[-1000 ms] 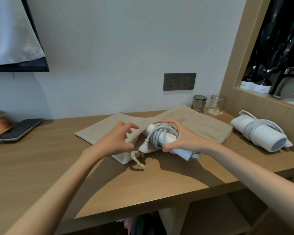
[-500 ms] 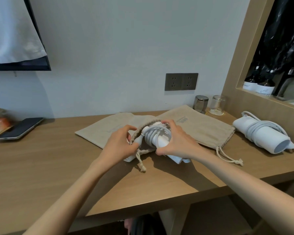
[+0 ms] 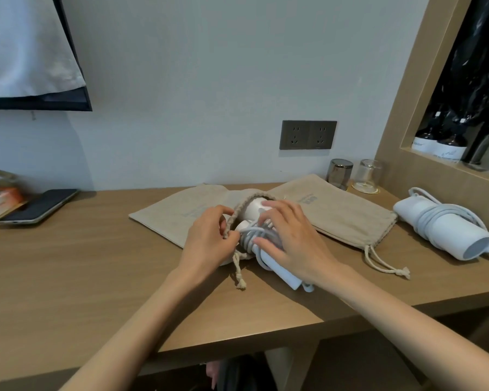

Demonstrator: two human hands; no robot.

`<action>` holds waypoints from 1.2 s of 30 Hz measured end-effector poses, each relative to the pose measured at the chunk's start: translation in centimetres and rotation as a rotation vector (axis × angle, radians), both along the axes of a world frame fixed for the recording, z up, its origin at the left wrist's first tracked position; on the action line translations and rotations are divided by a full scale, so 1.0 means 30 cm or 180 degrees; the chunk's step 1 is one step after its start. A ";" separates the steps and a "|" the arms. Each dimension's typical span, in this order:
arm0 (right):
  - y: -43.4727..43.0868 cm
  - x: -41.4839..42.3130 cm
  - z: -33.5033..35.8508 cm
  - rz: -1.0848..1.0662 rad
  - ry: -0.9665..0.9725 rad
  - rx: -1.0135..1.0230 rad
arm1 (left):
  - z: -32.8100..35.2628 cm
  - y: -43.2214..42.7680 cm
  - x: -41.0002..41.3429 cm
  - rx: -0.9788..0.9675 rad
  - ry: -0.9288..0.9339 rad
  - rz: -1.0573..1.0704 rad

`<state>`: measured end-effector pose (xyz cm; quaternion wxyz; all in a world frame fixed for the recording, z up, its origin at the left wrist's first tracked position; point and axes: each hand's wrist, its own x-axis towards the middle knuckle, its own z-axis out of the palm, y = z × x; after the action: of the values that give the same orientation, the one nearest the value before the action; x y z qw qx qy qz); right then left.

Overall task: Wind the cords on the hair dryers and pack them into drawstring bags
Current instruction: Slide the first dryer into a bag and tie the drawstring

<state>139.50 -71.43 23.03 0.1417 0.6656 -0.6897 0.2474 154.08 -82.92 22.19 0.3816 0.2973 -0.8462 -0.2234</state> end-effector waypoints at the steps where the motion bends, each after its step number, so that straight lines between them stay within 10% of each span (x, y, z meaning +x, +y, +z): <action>1: -0.012 0.007 0.009 0.0076 0.0054 -0.0085 | -0.003 0.000 0.002 0.0009 0.0036 -0.0008; 17: -0.125 0.037 0.051 -0.0775 -0.0589 -0.0544 | -0.017 0.013 0.027 0.0502 0.0926 -0.0092; 25: -0.099 0.022 0.052 -0.0653 -0.1721 -0.0069 | -0.041 0.006 0.026 0.0508 0.0420 -0.0556; 36: 0.116 0.066 -0.038 -0.0873 -0.0798 0.1054 | -0.029 0.002 0.020 0.0308 0.0485 -0.0412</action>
<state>141.47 -67.94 21.88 -0.0237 0.5441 -0.8169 0.1900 154.67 -82.87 21.32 0.4148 0.2423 -0.8204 -0.3101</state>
